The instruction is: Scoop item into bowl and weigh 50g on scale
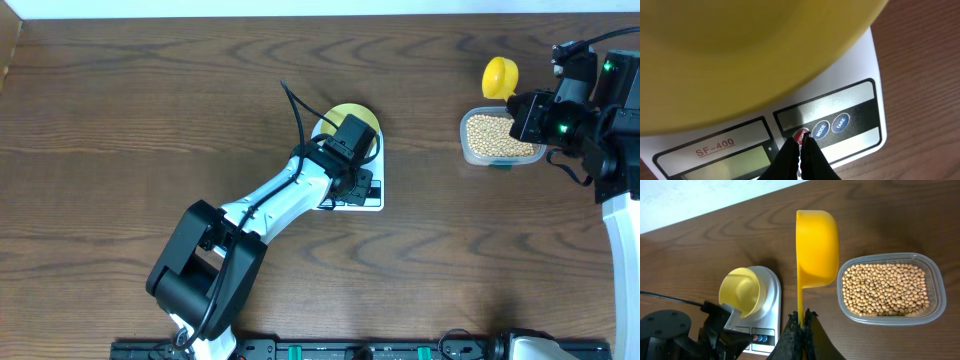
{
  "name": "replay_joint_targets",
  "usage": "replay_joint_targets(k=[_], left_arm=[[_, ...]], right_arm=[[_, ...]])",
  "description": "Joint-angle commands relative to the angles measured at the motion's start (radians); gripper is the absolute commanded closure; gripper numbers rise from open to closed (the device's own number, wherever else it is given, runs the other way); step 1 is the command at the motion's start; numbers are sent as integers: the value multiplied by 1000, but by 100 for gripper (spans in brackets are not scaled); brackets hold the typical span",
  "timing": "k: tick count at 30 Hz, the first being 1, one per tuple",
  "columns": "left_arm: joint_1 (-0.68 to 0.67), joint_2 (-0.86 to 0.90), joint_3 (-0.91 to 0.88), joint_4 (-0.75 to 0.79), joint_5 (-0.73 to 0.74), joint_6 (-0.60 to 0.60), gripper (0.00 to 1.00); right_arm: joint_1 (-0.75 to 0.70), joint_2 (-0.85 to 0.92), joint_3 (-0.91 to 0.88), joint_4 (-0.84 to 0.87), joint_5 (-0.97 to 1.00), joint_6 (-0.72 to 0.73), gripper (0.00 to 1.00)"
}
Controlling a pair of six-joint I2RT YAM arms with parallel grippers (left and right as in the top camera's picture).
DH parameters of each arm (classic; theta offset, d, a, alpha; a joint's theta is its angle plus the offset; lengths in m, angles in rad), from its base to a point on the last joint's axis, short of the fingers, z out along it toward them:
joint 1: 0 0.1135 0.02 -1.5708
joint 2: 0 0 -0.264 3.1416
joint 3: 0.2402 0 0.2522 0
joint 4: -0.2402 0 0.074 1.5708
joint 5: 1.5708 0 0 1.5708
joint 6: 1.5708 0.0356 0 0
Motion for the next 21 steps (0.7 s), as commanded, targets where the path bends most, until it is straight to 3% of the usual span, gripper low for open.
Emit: replay_joint_targets(k=[1,21], left_arm=[[0,10,-11,4,-9,2,93],[0,43,-18,8,-8,-19,93]], right_arm=[[-3,2,12,0,-2,-12,99],[-3,2,12,3,-2,-12,99]])
